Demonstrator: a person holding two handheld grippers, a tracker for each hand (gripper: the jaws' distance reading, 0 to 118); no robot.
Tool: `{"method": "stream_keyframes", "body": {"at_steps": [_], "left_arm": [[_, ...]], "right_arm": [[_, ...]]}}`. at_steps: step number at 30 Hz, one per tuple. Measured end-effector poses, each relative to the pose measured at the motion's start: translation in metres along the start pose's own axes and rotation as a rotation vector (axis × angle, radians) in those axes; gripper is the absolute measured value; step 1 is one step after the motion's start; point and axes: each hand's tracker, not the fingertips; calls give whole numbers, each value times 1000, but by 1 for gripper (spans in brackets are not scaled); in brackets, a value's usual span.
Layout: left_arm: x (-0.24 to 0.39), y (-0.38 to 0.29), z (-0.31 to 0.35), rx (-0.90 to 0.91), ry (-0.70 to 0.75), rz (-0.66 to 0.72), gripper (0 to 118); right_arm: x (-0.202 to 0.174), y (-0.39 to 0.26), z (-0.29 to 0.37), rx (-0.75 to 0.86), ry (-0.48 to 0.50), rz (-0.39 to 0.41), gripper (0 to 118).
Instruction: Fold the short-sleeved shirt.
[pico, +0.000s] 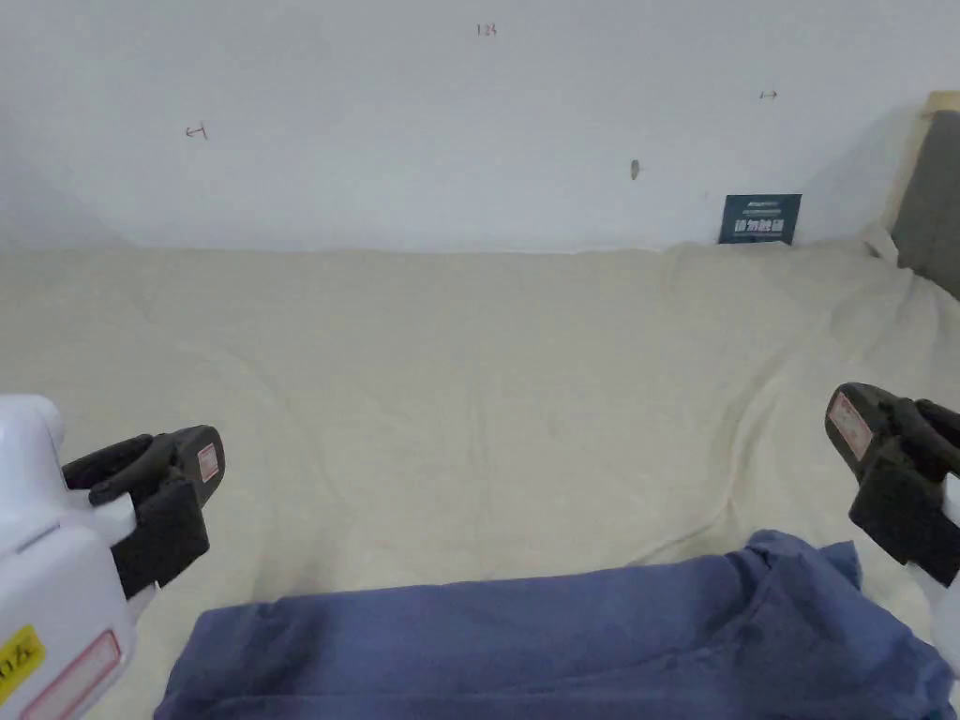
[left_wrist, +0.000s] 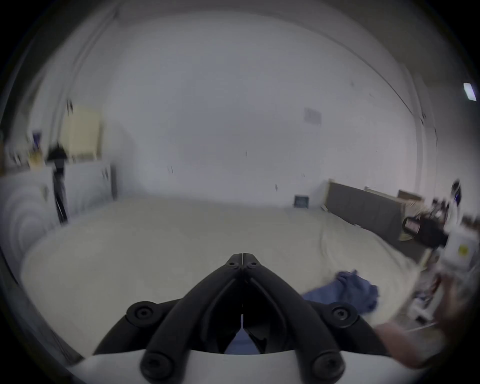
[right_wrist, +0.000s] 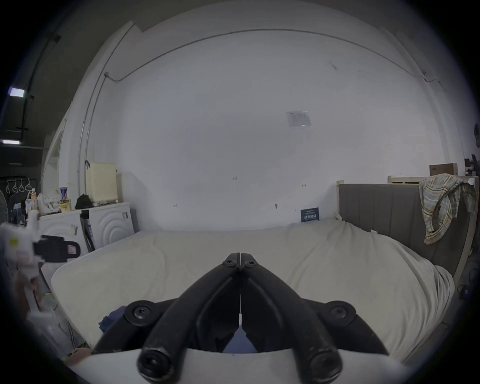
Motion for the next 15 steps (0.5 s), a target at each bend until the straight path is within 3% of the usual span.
{"method": "stream_keyframes", "body": {"at_steps": [4, 7, 8, 9, 10, 11, 12, 15], "left_arm": [[-100, -12, -65, -635, -280, 250, 0], [-156, -58, -95, -787, -204, 354, 2], [-169, -74, -104, -809, -215, 433, 21], [-187, -88, -111, -821, -252, 514, 62], [-199, -99, -114, -805, -288, 564, 90], [-212, -110, -119, -811, -326, 613, 109], [-213, -120, -119, -797, -361, 666, 118], [-218, -141, -132, -778, -512, 750, 118]], "right_arm": [[-2, 1, 1, -61, 32, 14, 0], [-10, -1, -2, -109, 63, 48, 0], [-12, -3, -2, -115, 67, 54, 0], [-15, -5, -3, -122, 73, 59, 0], [-17, -6, -5, -127, 76, 65, 0], [-21, -8, -7, -133, 76, 76, 0], [-24, -10, -10, -144, 76, 89, 0], [-31, -14, -20, -194, 93, 111, 0]]}}
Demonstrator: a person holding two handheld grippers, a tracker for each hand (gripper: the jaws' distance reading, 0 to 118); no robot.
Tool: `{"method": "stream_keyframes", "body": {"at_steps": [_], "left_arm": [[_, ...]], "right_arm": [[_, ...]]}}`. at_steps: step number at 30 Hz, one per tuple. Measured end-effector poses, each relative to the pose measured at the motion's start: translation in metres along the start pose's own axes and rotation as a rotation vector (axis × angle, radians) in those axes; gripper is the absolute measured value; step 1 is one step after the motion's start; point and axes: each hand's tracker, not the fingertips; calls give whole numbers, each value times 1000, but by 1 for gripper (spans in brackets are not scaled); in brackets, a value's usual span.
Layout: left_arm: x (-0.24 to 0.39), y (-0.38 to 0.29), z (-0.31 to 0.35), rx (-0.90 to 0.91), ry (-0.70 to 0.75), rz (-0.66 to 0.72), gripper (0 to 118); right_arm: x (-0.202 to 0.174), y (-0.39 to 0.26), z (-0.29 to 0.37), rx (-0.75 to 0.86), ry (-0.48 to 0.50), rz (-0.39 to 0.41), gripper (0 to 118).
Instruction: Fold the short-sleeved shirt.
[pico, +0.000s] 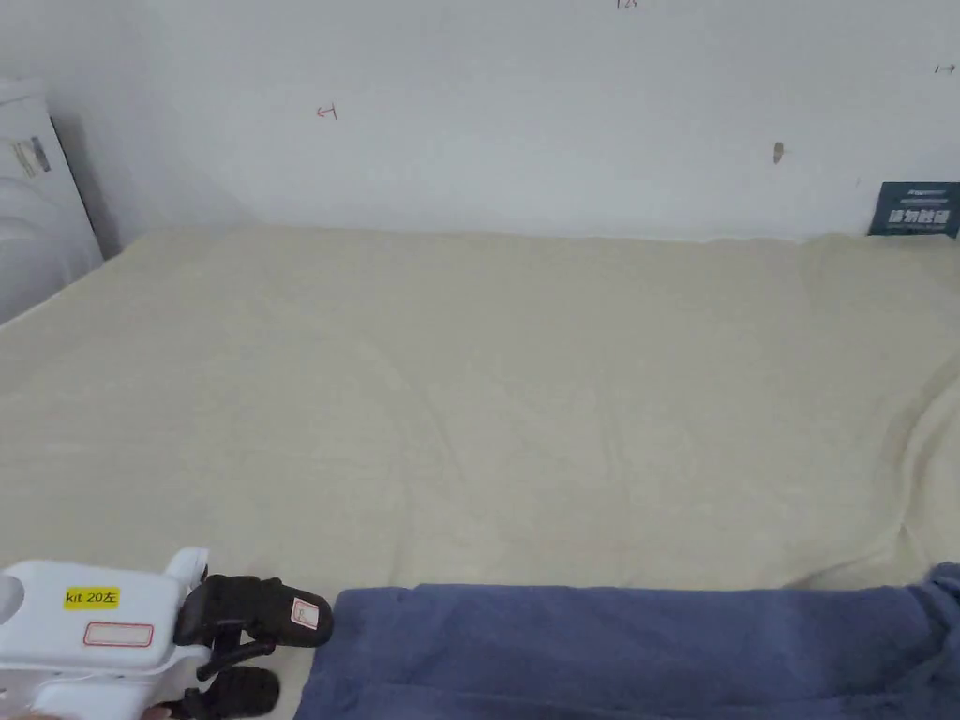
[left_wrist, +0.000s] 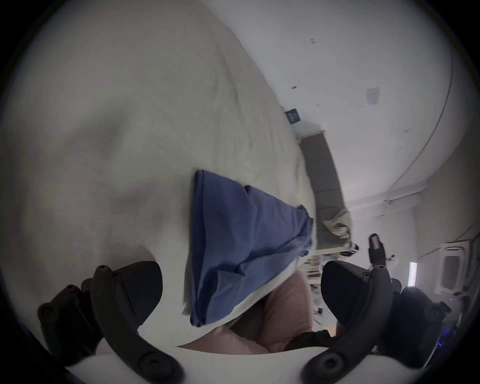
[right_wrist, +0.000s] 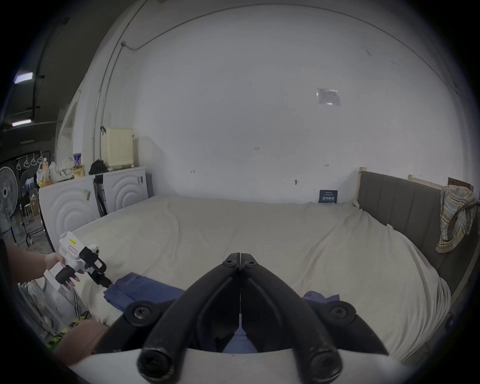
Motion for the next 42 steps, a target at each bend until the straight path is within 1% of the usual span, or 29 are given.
{"method": "stream_keyframes", "body": {"at_steps": [2, 3, 4, 5, 6, 7, 9, 12, 13, 15, 16, 17, 18, 19, 20, 21, 22, 23, 26, 28, 30, 33, 34, 35, 36, 38, 40, 42], "left_arm": [[-14, 1, -14, -20, 4, 10, 118], [-17, 1, -17, -12, -42, 24, 118], [-15, 7, -19, 8, -128, 50, 118], [-15, 9, -25, 10, -172, 74, 118], [-14, 10, -35, -17, -168, 88, 118], [-10, 12, -43, -29, -149, 64, 118], [-2, 16, -50, -53, -173, 14, 118], [4, 18, -67, -56, -177, 44, 118], [10, 17, -72, -56, -160, 32, 118], [21, 14, -73, -52, -80, -14, 118], [22, 15, -70, -54, -59, -25, 110], [24, 14, -69, -50, -10, -31, 89], [25, 13, -72, -58, 100, -50, 32], [26, 11, -78, -86, 237, -75, 5], [16, 14, -75, -98, 297, -92, 5], [15, 17, -70, -74, 172, -46, 5], [21, 19, -67, -69, 196, -48, 5], [29, 22, -64, -55, 270, -84, 5], [52, 18, -54, -63, 394, -134, 5], [65, 19, -34, -41, 505, -161, 5], [78, 19, -10, 7, 660, -175, 5], [99, 19, 5, 4, 974, -266, 5], [104, 18, 7, -1, 1036, -297, 5], [109, 19, 6, -1, 1057, -303, 5], [115, 18, 3, -5, 1045, -291, 5], [133, 14, -16, 5, 973, -263, 5], [155, 10, -48, -32, 858, -292, 5], [176, 6, -92, -122, 729, -318, 5]], "right_arm": [[-4, -1, -4, -24, 11, 2, 0], [-6, -1, -6, -30, 15, 3, 0], [-8, 1, -10, -38, 21, 2, 0], [-9, 1, -11, -43, 29, 0, 0], [-11, 1, -13, -47, 33, 0, 0], [-15, 3, -16, -51, 35, 1, 0], [-20, 3, -21, -58, 43, 2, 0], [-25, 0, -28, -74, 53, -2, 0], [-26, -2, -30, -85, 58, -4, 0], [-27, -5, -33, -103, 73, -16, 0], [-27, -6, -33, -107, 79, -21, 0], [-27, -6, -32, -110, 83, -23, 0], [-28, -7, -31, -111, 88, -25, 0], [-26, -8, -30, -109, 94, -26, 0], [-24, -9, -30, -108, 99, -26, 0], [-23, -9, -30, -109, 99, -25, 0], [-23, -9, -30, -113, 95, -26, 0], [-20, -9, -30, -116, 91, -35, 0], [-11, -8, -29, -115, 98, -83, 0], [-4, -8, -28, -104, 92, -100, 0], [0, -9, -25, -97, 95, -117, 0], [6, -13, -22, -95, 101, -131, 0], [7, -14, -20, -95, 103, -132, 0], [9, -15, -19, -94, 105, -132, 0], [11, -16, -18, -93, 107, -128, 0], [14, -16, -13, -90, 106, -121, 0], [18, -16, -9, -86, 104, -124, 0], [22, -15, -5, -84, 103, -134, 0]]}}
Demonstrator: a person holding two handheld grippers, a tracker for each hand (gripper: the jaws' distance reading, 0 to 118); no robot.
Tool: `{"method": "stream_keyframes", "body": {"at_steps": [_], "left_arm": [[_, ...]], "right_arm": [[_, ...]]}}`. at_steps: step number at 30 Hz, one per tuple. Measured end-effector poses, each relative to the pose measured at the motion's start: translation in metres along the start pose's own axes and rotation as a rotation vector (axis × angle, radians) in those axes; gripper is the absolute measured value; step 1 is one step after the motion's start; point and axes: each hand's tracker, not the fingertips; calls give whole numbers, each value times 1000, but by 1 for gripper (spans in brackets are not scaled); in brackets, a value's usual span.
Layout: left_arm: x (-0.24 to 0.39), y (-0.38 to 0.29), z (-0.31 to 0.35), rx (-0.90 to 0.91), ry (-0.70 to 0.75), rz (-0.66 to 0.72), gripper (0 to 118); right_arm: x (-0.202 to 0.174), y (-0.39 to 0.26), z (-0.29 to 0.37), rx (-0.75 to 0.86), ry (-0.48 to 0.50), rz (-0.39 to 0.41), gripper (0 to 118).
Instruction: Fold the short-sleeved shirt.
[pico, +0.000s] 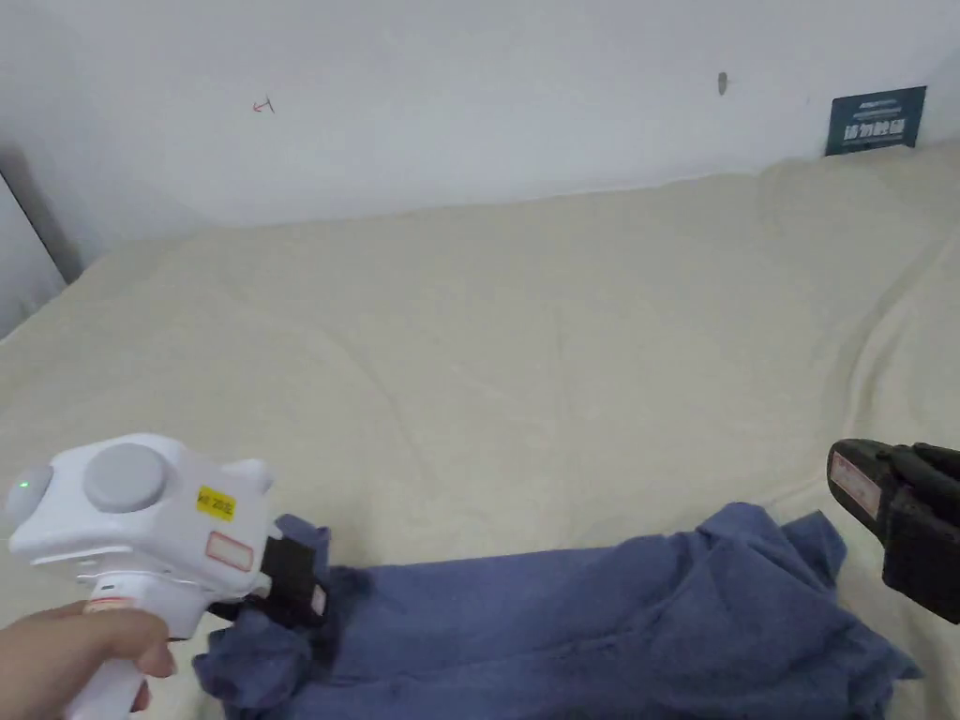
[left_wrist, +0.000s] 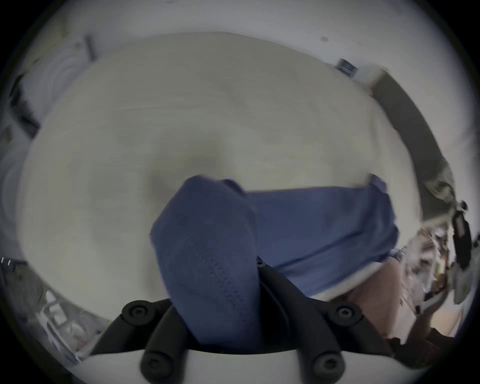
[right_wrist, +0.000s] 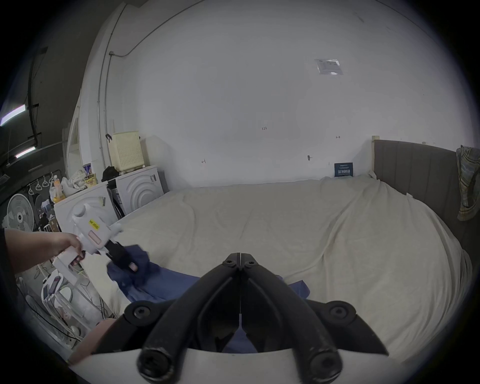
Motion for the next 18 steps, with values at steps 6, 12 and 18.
{"method": "stream_keyframes", "body": {"at_steps": [6, 12, 18], "left_arm": [[107, 29, -77, -84, -192, -147, 59], [106, 34, -72, -81, -280, -120, 112], [63, 14, -23, 24, -120, -65, 107]], "right_arm": [[15, 0, 11, -10, -17, -47, 0], [28, -3, 17, -22, -34, -52, 0], [31, -6, 12, -30, -24, -62, 0]]}}
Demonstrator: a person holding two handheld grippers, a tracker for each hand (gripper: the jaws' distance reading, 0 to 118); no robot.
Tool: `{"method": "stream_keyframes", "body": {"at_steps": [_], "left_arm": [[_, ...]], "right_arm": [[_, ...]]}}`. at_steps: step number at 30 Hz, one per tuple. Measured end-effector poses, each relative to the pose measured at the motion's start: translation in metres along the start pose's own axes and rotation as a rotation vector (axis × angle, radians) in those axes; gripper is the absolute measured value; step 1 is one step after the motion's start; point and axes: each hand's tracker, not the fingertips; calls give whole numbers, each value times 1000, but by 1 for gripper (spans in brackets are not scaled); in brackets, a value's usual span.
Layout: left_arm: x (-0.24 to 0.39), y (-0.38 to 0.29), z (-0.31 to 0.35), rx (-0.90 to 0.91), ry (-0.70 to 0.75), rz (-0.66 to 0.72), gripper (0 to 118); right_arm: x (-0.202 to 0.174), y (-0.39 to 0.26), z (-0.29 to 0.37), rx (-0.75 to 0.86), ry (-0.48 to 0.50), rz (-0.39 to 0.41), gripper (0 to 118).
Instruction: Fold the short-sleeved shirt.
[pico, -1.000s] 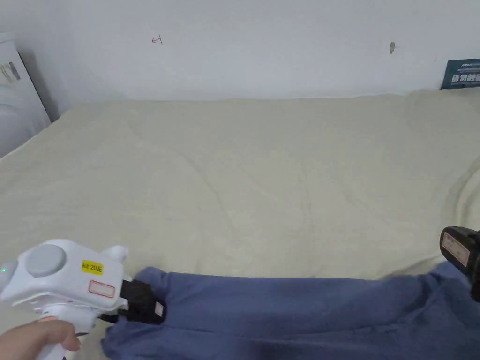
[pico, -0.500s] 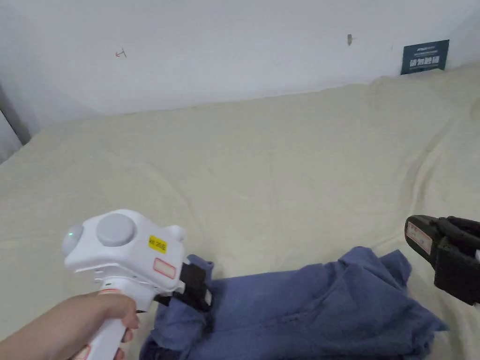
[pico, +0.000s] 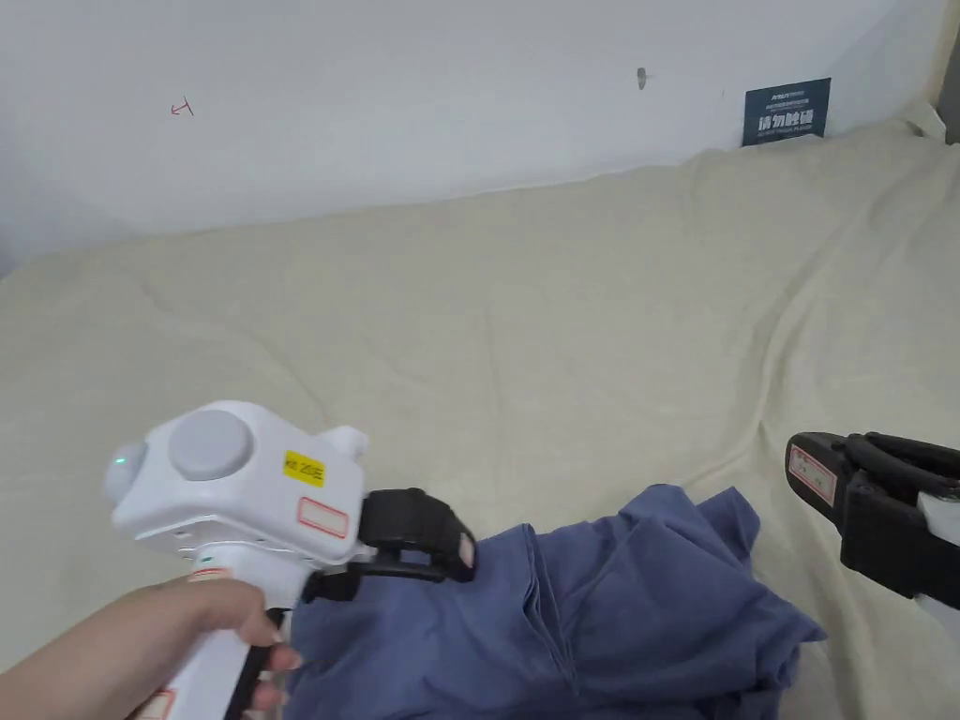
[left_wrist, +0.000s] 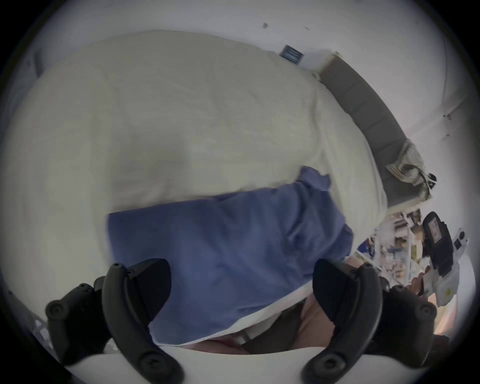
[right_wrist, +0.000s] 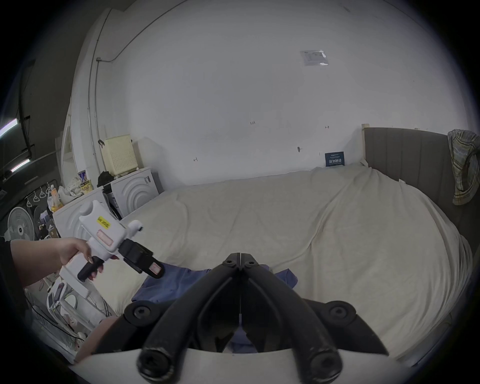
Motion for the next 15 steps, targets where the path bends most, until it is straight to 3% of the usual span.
{"method": "stream_keyframes", "body": {"at_steps": [1, 2, 3, 10, 15], "left_arm": [[-7, -4, 5, 28, 5, -1, 90], [-13, -8, 8, 51, -11, 2, 57], [-17, -12, 7, 66, -8, 18, 0], [9, -11, -59, -27, -82, -100, 0], [39, -12, -107, -75, -53, -128, 0]], "right_arm": [[-1, 0, -2, 0, 1, 0, 0], [-2, 1, -3, -1, 3, -1, 0], [-2, 0, -4, -3, 7, -2, 0], [-4, 0, -9, -24, 19, -5, 0], [-2, -1, -12, -52, 17, -7, 0]]}}
